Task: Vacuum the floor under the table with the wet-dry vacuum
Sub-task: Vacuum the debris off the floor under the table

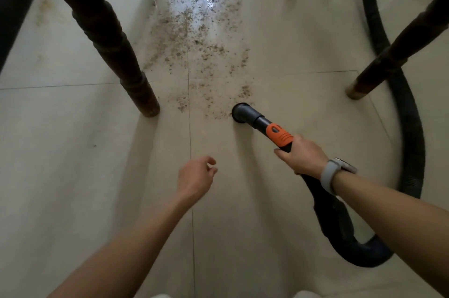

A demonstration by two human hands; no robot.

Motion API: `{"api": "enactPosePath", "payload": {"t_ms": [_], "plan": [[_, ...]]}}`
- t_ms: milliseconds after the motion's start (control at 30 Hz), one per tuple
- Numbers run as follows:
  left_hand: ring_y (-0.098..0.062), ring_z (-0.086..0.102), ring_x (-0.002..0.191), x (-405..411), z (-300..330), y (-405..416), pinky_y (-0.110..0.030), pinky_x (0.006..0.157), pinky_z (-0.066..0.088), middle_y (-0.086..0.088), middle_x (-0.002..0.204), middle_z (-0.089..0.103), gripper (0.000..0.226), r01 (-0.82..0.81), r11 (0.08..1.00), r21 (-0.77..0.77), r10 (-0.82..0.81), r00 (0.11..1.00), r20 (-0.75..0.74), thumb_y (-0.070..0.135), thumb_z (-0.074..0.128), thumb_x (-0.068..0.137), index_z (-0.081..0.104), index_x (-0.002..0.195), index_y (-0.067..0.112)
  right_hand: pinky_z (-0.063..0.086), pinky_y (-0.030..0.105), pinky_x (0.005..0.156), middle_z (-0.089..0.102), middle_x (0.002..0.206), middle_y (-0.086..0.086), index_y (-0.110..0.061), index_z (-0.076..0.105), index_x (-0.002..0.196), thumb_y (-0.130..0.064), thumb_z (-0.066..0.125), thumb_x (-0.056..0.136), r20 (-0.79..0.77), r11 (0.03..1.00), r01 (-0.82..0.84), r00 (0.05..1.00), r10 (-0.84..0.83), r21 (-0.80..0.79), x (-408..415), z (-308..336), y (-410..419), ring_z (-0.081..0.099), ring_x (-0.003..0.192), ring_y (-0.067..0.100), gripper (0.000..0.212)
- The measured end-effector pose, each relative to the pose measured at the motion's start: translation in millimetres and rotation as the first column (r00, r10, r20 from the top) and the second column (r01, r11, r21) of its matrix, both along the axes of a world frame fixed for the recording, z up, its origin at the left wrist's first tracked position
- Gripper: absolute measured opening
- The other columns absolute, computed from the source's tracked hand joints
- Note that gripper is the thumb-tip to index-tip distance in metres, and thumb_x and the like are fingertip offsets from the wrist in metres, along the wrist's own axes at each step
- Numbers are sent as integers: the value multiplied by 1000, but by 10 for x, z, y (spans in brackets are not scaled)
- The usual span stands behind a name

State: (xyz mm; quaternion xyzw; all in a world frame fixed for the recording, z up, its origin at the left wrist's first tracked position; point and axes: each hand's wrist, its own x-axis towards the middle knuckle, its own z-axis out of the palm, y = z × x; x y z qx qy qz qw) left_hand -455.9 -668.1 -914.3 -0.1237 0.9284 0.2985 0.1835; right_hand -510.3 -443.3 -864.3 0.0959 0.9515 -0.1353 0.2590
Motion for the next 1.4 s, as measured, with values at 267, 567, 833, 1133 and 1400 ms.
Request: {"api": "enactPosePath", "payload": {"t_ms": [267, 567, 833, 1133, 1400], "plan": [[-19, 59, 104, -509, 482, -308, -32, 92, 48, -5, 115, 64, 27, 142, 980, -141, -131, 988, 79, 25, 46, 98, 61, 119, 16, 52, 36, 72, 62, 101, 11, -10, 42, 115, -44, 56, 89, 55, 990, -98, 993, 104, -105, 19, -110, -524, 65, 86, 32, 45], [-23, 55, 107, -551, 471, -236, -39, 94, 41, -10, 127, 55, 51, -545, 696, 468, 297, 811, 504, 47, 35, 98, 39, 134, 11, 45, 34, 73, 58, 114, 17, -4, 38, 124, -33, 57, 91, 92, 965, -153, 980, 176, -215, 70, -95, -1039, 61, 99, 34, 47], [-33, 51, 113, -493, 356, 11, -43, 81, 48, -17, 128, 45, 41, -686, 428, 589, 383, 728, 569, 22, 51, 97, 36, 130, 3, 50, 37, 75, 60, 110, 16, -11, 39, 109, -38, 55, 92, 126, 938, -131, 976, 179, -320, 473, -88, -928, 62, 94, 33, 35], [-29, 56, 107, -557, 320, 441, -40, 79, 52, -17, 122, 51, 47, -630, 458, 627, 284, 772, 569, 27, 55, 94, 37, 130, 2, 47, 33, 62, 57, 84, 2, -16, 40, 102, -52, 49, 91, -27, 969, -20, 1000, 13, -247, 758, -9, -374, 59, 73, 22, 38], [-16, 64, 84, -563, 427, 1048, -32, 77, 53, -5, 112, 60, 46, -380, 564, 733, -27, 879, 476, 26, 57, 93, 36, 134, 19, 56, 45, 59, 61, 73, 8, -18, 42, 90, -51, 55, 87, -51, 910, 261, 955, -292, -323, 913, 33, 218, 64, 60, 30, 35]]}}
